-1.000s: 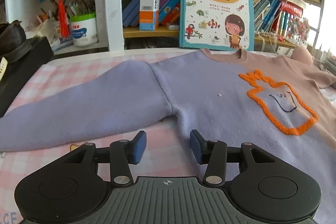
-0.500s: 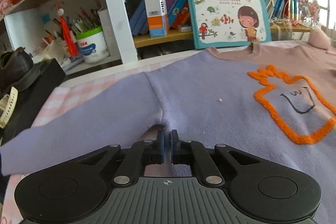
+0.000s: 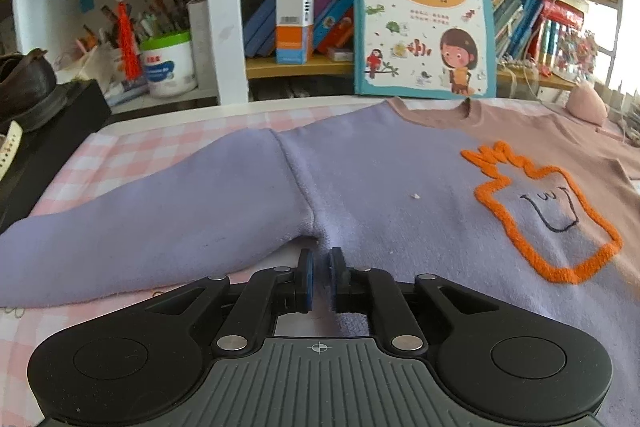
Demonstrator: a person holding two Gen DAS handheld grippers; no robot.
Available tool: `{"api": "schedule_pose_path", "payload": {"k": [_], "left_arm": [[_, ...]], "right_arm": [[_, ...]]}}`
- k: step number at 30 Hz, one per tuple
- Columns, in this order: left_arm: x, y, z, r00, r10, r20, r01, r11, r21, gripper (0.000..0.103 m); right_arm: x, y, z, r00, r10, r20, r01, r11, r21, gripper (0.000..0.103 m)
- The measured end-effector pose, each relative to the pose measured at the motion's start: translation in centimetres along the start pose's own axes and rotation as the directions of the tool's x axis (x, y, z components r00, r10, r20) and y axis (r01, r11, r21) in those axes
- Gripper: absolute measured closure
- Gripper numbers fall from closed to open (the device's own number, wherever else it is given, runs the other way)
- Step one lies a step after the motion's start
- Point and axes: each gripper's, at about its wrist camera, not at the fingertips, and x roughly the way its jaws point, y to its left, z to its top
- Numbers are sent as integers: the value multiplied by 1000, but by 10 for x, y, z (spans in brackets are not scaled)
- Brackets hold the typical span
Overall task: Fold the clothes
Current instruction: 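Pinch the sweater hem with both tools and hold it flat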
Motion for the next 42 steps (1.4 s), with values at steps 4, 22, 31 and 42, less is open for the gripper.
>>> {"api": "schedule_pose_path", "payload": {"k": [4,22,31,42], "left_arm": [[-5,2,-3,1000,-10,0,10,999,-41,87],[30,-6,19,1000,-31,5,31,997,-70,98],[27,-8,17,999,-54,4,54,995,-89,98],[23,-1,15,998,-62,7,62,992,-111,97]], "right_arm": [[0,-3,1,1000,5,0,-5,1000,18,87],[1,-10,0,1000,-7,22,5,998,69,93],[3,-17,1,999,-24,22,22,996,88,93],[1,-11,0,999,-35,20,34,997,69,93]]}}
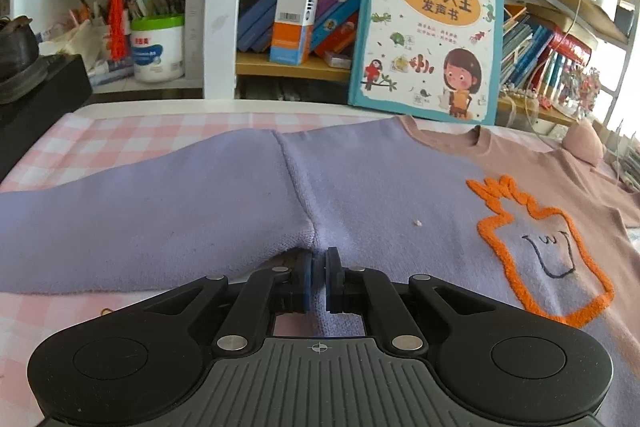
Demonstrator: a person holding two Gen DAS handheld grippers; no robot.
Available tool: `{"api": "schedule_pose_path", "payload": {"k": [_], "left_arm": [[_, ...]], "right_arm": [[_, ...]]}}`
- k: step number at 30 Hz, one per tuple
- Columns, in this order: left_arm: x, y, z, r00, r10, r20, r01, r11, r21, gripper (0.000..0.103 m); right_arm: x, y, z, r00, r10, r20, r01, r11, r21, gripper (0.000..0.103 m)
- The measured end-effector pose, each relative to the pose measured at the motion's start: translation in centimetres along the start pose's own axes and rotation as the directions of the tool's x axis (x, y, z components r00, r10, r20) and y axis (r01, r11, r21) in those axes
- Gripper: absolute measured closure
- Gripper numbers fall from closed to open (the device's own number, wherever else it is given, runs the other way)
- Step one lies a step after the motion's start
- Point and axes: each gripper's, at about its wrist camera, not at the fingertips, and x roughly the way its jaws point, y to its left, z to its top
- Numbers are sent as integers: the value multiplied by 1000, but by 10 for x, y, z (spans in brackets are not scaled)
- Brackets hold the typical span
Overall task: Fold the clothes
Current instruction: 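Pinch the sweater hem with both tools and hold it flat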
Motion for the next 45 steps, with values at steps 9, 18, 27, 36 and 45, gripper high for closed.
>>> {"api": "schedule_pose_path", "payload": {"k": [9,18,27,36,45], "left_arm": [[-15,-9,-6,999,-3,-34,4,999,52,88],[-62,-6,-38,992,-104,-73,101,994,-53,93],[-69,-18,-45,994,-82,-67,81,997,-11,98],[-72,-17,-45,996,-60,-68,60,998,-7,98],[-82,-24,-48,1000,0,-17,1,1000,22,81]], "right_arm": [[-3,-5,-1,1000,15,-3,-15,999,29,86],[-19,-13,-11,997,71,-35,-67,992,104,84],[-16,-26,-10,997,72,-22,-68,988,137,93],[-20,-14,-14,998,57,-13,-56,995,86,93],[-25,-13,-12,1000,15,18,-16,996,84,70]]}}
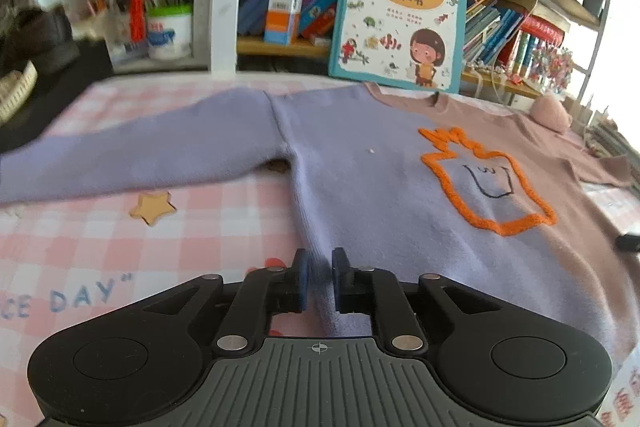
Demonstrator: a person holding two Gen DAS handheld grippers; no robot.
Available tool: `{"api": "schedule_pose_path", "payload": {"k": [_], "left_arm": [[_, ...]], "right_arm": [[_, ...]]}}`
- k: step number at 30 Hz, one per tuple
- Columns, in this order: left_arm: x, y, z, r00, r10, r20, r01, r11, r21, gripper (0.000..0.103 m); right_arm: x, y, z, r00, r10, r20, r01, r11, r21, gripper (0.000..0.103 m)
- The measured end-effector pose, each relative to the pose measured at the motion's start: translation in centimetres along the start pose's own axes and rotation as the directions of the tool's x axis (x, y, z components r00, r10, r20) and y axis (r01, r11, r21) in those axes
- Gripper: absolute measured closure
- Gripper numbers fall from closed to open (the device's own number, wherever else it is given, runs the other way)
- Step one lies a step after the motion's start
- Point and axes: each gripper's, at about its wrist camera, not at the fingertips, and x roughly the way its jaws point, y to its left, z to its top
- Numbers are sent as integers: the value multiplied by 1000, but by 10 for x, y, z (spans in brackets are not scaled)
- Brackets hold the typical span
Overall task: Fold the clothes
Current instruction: 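Pinch the sweater hem with both tools and hold it flat, then open both tools and move the left tool toward the lavender sleeve cuff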
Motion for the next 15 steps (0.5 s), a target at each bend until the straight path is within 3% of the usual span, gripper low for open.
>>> {"api": "schedule_pose_path", "payload": {"k": [1,3,4,6,8,15], "left_arm": [[-2,-2,0,1000,11,14,-11,1000,12,74],[-7,-6,0,999,32,44,-33,999,34,35],[-10,-8,0,997,41,60,-44,998,42,29],[-13,-12,1,995,46,85,-51,997,64,25],[-15,-15,1,994,47,100,-54,996,77,19],[-14,-21,-2,991,35,125,-44,996,77,12]], "right_arm": [[-2,0,1,1000,1,11,-1,1000,7,67],[-6,0,2,999,3,32,-4,1000,19,52],[-8,1,3,999,5,41,-6,1000,21,48],[-9,5,4,998,9,55,-10,1000,11,33],[-9,12,3,998,7,63,-6,1000,-15,23],[-7,35,1,995,21,102,-12,996,-90,6]]}}
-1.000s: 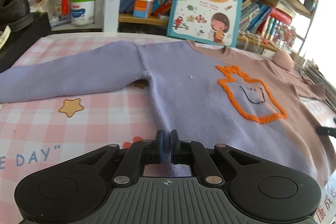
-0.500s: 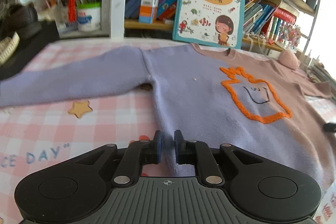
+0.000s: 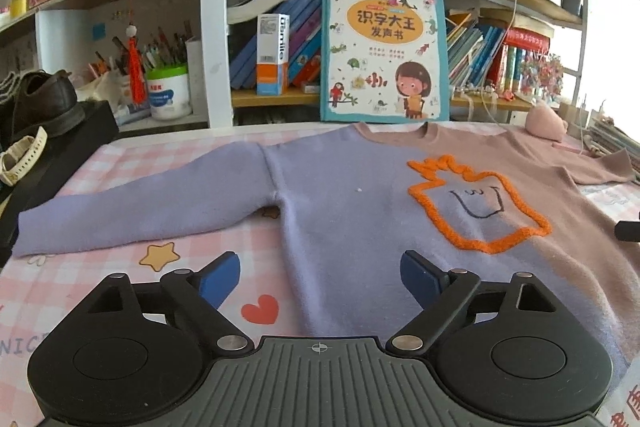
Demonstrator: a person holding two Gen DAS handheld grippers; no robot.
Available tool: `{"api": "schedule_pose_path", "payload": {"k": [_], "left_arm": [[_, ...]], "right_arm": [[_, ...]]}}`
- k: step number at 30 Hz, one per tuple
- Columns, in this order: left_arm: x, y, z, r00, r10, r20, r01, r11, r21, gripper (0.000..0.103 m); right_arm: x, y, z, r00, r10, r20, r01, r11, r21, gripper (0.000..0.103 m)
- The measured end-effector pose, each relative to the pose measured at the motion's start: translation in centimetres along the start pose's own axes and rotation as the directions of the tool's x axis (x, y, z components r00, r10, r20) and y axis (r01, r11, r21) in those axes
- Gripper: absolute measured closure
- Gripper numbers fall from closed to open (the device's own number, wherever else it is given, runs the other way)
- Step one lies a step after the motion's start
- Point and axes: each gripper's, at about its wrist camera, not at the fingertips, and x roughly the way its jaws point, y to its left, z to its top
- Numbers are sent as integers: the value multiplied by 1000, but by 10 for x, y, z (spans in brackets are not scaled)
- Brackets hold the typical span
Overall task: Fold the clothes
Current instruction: 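Open both tools and move the left tool toward the lavender sleeve cuff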
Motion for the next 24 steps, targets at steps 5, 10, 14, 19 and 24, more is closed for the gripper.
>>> {"api": "schedule_pose_path", "payload": {"k": [5,10,14,19,24], "left_arm": [[2,-2,-3,1000,14,3,-14,1000,0,9],[3,-2,-5,1000,15,1,-15,1000,8,8],[4,-3,-5,1000,5,5,-5,1000,9,8],[5,-5,-5,1000,2,11,-2,1000,31,8],[5,-3,-5,1000,15,20,-16,999,42,8]], "right_arm": [[4,15,-1,1000,12,3,-12,999,-46,4],[6,25,0,1000,16,10,-15,997,-76,2],[9,28,0,1000,28,8,-27,997,-78,1],[15,37,3,999,51,6,-50,994,-93,1],[22,50,9,996,91,13,-88,988,-126,1]]}}
